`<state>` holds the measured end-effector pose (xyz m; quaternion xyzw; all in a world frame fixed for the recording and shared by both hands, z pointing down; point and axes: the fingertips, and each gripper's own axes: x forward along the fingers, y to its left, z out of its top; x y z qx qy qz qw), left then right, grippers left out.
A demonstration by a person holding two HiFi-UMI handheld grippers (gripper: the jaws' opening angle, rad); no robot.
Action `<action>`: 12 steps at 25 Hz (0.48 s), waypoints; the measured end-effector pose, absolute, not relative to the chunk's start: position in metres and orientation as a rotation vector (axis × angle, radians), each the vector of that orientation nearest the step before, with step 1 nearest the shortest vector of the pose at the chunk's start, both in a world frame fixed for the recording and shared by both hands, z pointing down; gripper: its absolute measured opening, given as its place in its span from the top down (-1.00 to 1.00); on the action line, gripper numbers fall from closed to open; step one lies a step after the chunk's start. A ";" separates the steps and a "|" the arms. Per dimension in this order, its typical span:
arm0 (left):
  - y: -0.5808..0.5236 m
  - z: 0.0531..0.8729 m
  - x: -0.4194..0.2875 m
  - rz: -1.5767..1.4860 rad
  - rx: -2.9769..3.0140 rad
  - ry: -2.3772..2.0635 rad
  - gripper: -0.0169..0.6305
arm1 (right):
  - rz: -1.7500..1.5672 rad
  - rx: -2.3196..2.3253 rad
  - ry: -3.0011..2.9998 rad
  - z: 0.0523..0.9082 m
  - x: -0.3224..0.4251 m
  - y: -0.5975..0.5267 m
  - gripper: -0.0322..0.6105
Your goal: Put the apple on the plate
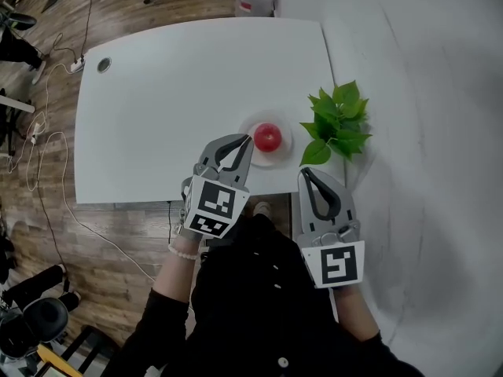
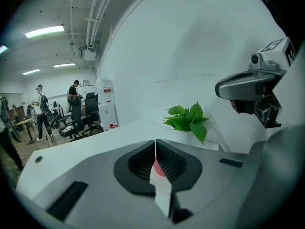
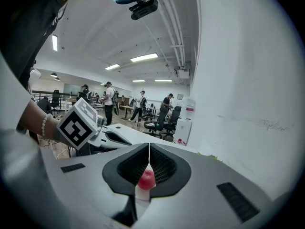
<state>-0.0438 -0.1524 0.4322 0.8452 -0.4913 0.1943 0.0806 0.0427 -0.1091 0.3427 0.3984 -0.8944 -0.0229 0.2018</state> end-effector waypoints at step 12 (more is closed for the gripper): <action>-0.135 0.359 -0.050 0.546 2.602 -1.577 0.89 | -0.131 1.093 -2.554 0.321 0.036 -0.116 0.77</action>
